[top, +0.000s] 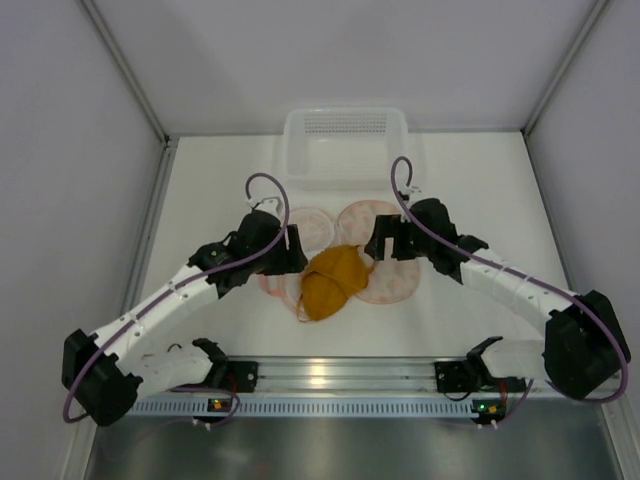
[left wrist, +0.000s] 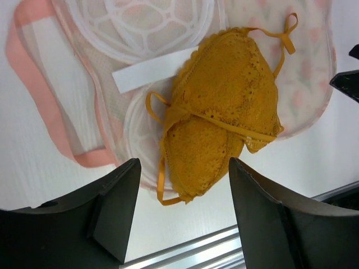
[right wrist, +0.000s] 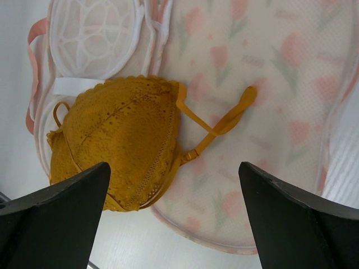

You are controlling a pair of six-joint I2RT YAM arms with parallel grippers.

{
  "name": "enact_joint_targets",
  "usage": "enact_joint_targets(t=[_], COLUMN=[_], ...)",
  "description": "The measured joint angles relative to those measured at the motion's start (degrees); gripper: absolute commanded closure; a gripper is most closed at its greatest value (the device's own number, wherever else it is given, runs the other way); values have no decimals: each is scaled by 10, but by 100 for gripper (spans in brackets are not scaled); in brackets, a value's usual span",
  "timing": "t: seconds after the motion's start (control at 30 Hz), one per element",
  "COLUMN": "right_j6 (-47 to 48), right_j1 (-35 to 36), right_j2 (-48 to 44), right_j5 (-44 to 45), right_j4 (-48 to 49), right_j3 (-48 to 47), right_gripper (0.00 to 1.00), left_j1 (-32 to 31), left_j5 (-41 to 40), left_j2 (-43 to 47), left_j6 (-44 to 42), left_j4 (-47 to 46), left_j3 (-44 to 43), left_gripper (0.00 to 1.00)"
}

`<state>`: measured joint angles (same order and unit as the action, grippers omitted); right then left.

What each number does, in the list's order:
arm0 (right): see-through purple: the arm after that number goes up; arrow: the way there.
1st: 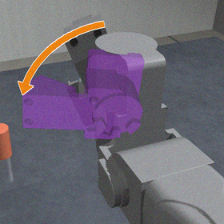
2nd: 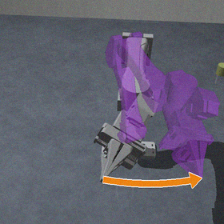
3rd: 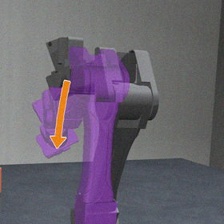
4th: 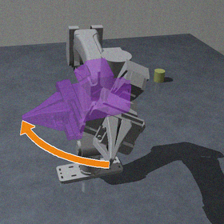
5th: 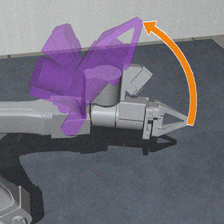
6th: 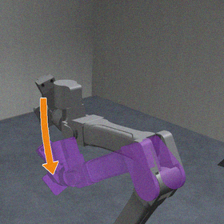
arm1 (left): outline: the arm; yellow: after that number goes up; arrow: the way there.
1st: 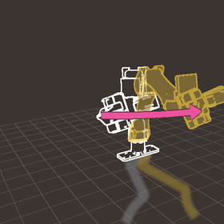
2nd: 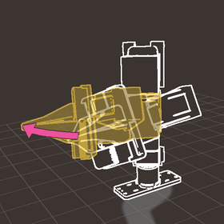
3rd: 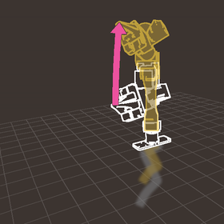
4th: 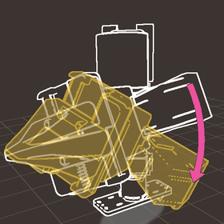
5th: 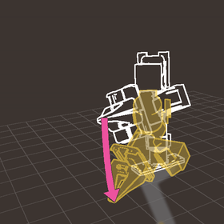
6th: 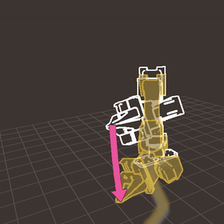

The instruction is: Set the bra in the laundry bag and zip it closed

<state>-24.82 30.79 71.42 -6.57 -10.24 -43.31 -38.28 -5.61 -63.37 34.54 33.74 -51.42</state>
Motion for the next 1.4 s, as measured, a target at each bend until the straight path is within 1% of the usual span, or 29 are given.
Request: enact_joint_targets(t=[0.1, 0.17, 0.23, 0.27, 0.33, 0.4, 0.53, 0.57, 0.8, 0.83, 0.9, 0.93, 0.97, 1.0, 1.17, 1.4], right_j6=[-21, -48, -83, -102, -131, -153, -180, -187, -240, -244, -247, -249, -250, -252, -252, -212], right_j1=[19, 29, 35, 36, 38, 44, 61, 63, 66, 66, 66, 66, 66, 66, 66, 66], right_j2=[19, 31, 39, 42, 51, 70, 101, 105, 128, 134, 143, 145, 146, 146, 136, 52], right_j5=[-7, -14, -24, -28, -31, -27, -15, -13, -19, -19, -22, -25, -27, -29, -26, 21], right_j4=[13, 30, 59, 80, 107, 121, 133, 140, 216, 220, 223, 227, 228, 230, 226, 184], right_j3=[0, 5, 18, 30, 46, 49, 47, 47, 73, 73, 73, 73, 73, 73, 73, 60], right_gripper=[1, 6, 11, 16, 18, 19, 29, 30, 39, 46, 63, 82, 92, 100, 100, 100], left_j1=[-15, -36, -52, -60, -69, -73, -83, -84, -86, -86, -86, -86, -86, -86, -86, -86], left_j5=[-2, -2, 1, 4, 9, 11, 8, 6, 0, -1, -3, -5, -5, -5, -5, -5], left_j2=[50, 86, 103, 107, 105, 98, 79, 78, 76, 75, 70, 67, 62, 58, 44, 36], left_j6=[67, 103, 125, 136, 150, 155, 155, 155, 151, 151, 151, 151, 151, 151, 151, 151], left_j4=[-4, -7, -16, -28, -49, -64, -98, -102, -117, -119, -123, -127, -130, -132, -135, -136], left_j3=[46, 93, 130, 149, 176, 184, 184, 184, 184, 184, 184, 184, 184, 184, 184, 184], left_gripper=[31, 31, 32, 32, 32, 33, 32, 32, 32, 32, 32, 32, 32, 32, 33, 33])
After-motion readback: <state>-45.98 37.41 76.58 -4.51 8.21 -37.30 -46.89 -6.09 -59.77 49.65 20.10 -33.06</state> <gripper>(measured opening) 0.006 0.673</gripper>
